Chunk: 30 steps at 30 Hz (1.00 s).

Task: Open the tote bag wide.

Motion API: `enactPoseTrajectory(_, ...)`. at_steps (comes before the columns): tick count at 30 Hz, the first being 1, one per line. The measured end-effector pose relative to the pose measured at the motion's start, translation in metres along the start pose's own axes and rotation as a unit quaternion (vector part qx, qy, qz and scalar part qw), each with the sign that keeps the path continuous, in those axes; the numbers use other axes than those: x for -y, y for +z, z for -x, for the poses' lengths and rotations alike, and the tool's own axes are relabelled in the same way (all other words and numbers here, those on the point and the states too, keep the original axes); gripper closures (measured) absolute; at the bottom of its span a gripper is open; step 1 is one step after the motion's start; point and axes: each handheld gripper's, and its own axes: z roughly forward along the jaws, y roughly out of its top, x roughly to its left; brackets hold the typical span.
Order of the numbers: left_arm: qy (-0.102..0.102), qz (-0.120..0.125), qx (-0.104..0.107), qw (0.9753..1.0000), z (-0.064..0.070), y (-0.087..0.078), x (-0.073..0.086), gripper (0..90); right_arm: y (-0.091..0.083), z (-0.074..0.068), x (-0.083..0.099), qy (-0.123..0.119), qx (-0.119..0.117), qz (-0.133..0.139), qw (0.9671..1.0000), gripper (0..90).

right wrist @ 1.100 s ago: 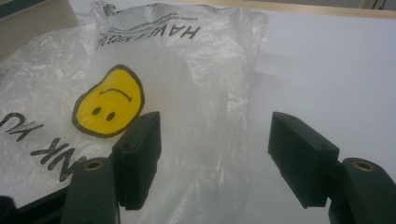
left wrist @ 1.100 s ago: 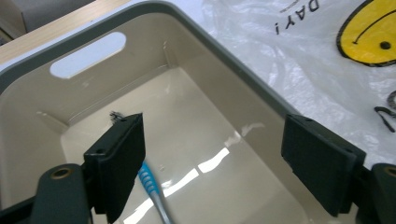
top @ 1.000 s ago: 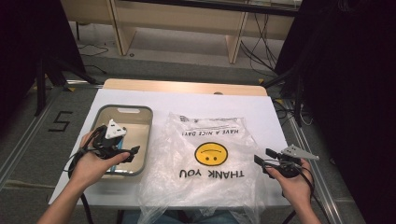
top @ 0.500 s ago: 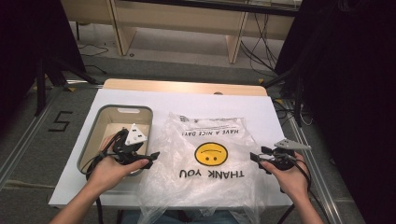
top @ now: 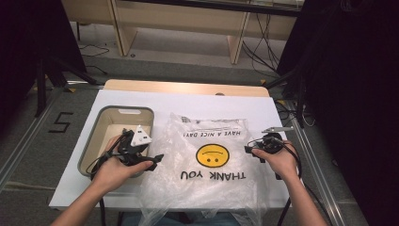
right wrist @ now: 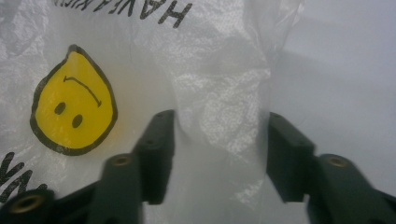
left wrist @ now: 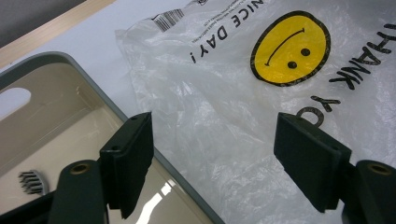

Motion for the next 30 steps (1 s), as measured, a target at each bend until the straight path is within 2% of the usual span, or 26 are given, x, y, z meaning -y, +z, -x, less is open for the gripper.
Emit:
enactPoseTrajectory(4,0.005,-0.001,0.003,1.0000,0.002,0.003,-0.001,28.3,0.002,0.001,0.001,0.006,0.004,-0.011,0.9999,79.0)
enactPoseTrajectory(5,0.004,0.000,0.003,1.0000,0.003,0.004,-0.001,28.4,0.002,0.001,0.002,0.016,0.008,-0.011,0.9998,87.3)
enactPoseTrajectory(6,0.005,0.000,0.003,1.0000,0.003,0.004,-0.002,28.4,0.002,0.001,0.002,0.016,0.008,-0.011,0.9998,87.3)
enactPoseTrajectory(8,0.009,-0.001,0.004,1.0000,0.004,0.005,-0.003,28.5,0.002,0.002,0.002,0.031,0.011,-0.008,0.9994,90.0)
enactPoseTrajectory(9,0.008,0.000,0.004,1.0000,0.005,0.005,-0.003,28.4,0.001,0.003,0.002,0.051,0.017,0.004,0.9985,90.0)
enactPoseTrajectory(10,0.009,0.001,0.003,1.0000,0.006,0.005,-0.004,28.4,0.001,0.003,0.002,0.051,0.017,0.004,0.9985,90.0)
enactPoseTrajectory(11,0.010,0.002,0.004,0.9999,0.006,0.005,-0.004,28.4,-0.002,0.006,0.001,0.073,0.025,0.019,0.9968,90.0)
enactPoseTrajectory(12,0.010,0.003,0.004,0.9999,0.007,0.005,-0.005,28.4,-0.002,0.006,0.001,0.073,0.025,0.019,0.9968,90.0)
enactPoseTrajectory(13,0.011,0.005,0.003,0.9999,0.007,0.006,-0.005,28.5,-0.003,0.007,0.001,0.086,0.027,0.028,0.9956,90.0)
enactPoseTrajectory(14,0.012,0.005,0.005,0.9999,0.008,0.006,-0.006,28.6,-0.005,0.011,0.000,0.110,0.038,0.043,0.9923,90.0)
enactPoseTrajectory(15,0.014,0.004,0.006,0.9999,0.009,0.005,-0.007,28.6,-0.005,0.011,0.000,0.110,0.038,0.043,0.9923,90.0)
enactPoseTrajectory(18,0.018,0.005,0.009,0.9998,0.013,0.006,-0.009,28.6,-0.009,0.017,0.001,0.139,0.059,0.066,0.9864,90.0)
enactPoseTrajectory(19,0.021,0.003,0.011,0.9997,0.015,0.006,-0.010,28.5,-0.010,0.019,0.001,0.148,0.067,0.072,0.9842,90.0)
enactPoseTrajectory(20,0.021,0.004,0.011,0.9997,0.016,0.007,-0.011,28.4,-0.012,0.021,0.001,0.163,0.080,0.081,0.9799,90.0)
enactPoseTrajectory(22,0.025,0.000,0.013,0.9996,0.021,0.009,-0.012,28.3,-0.014,0.024,0.002,0.172,0.093,0.088,0.9768,90.0)
enactPoseTrajectory(23,0.027,-0.004,0.016,0.9995,0.023,0.010,-0.013,28.3,-0.014,0.024,0.002,0.172,0.093,0.088,0.9768,90.0)
enactPoseTrajectory(24,0.030,-0.006,0.019,0.9994,0.026,0.011,-0.014,28.3,-0.015,0.027,0.003,0.185,0.102,0.092,0.9731,90.0)
enactPoseTrajectory(25,0.034,-0.009,0.022,0.9992,0.029,0.013,-0.015,28.2,-0.016,0.028,0.003,0.190,0.104,0.095,0.9716,90.0)
enactPoseTrajectory(27,0.044,-0.020,0.027,0.9984,0.037,0.016,-0.018,27.3,-0.017,0.031,0.004,0.199,0.111,0.099,0.9686,90.0)
enactPoseTrajectory(30,0.058,-0.064,0.040,0.9955,0.049,0.027,-0.020,25.2,-0.018,0.033,0.005,0.204,0.115,0.100,0.9670,90.0)
